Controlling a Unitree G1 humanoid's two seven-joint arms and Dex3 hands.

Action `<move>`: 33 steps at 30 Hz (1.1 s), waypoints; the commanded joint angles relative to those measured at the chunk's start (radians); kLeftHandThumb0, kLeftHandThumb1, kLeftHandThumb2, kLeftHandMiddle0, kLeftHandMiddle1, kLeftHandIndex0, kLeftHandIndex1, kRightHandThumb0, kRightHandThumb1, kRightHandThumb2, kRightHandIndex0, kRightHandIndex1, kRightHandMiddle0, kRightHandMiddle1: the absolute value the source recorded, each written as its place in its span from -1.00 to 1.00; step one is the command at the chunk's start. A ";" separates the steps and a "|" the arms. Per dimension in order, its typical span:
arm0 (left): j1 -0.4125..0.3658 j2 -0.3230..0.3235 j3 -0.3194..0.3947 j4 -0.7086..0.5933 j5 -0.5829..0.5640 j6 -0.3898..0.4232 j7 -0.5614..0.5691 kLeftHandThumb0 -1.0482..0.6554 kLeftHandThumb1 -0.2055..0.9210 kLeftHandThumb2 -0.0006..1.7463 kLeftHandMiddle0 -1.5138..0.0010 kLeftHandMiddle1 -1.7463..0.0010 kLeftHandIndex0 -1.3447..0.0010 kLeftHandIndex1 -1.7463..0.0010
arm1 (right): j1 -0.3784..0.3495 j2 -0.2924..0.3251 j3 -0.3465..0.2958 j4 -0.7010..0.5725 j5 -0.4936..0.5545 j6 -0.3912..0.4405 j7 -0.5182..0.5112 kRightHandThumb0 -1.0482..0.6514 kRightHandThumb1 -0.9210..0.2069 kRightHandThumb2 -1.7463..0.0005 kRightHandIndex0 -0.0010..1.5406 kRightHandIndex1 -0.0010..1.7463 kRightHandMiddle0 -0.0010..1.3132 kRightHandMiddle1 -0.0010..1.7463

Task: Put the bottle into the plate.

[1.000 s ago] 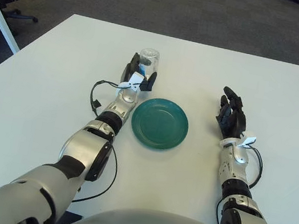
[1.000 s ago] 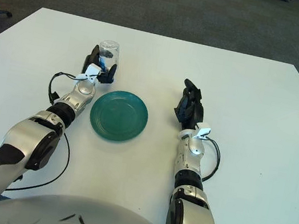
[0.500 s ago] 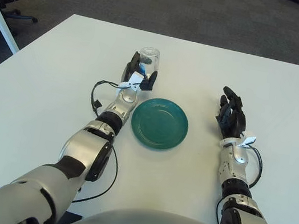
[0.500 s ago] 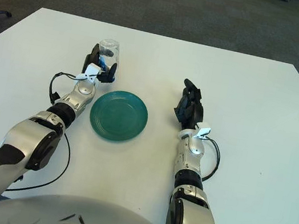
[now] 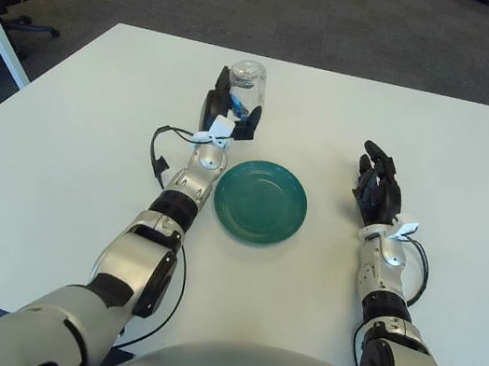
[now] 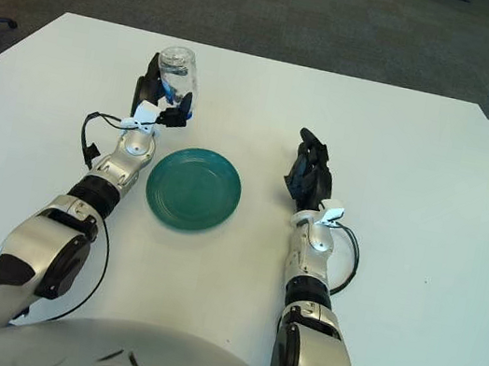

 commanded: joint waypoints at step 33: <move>0.420 0.001 -0.121 -0.537 0.029 0.099 -0.248 -0.33 -0.12 0.54 -0.61 -1.00 0.07 -1.00 | 0.116 0.045 0.019 0.122 -0.003 0.099 -0.030 -0.70 -1.00 0.06 -0.56 -0.99 -1.00 -0.28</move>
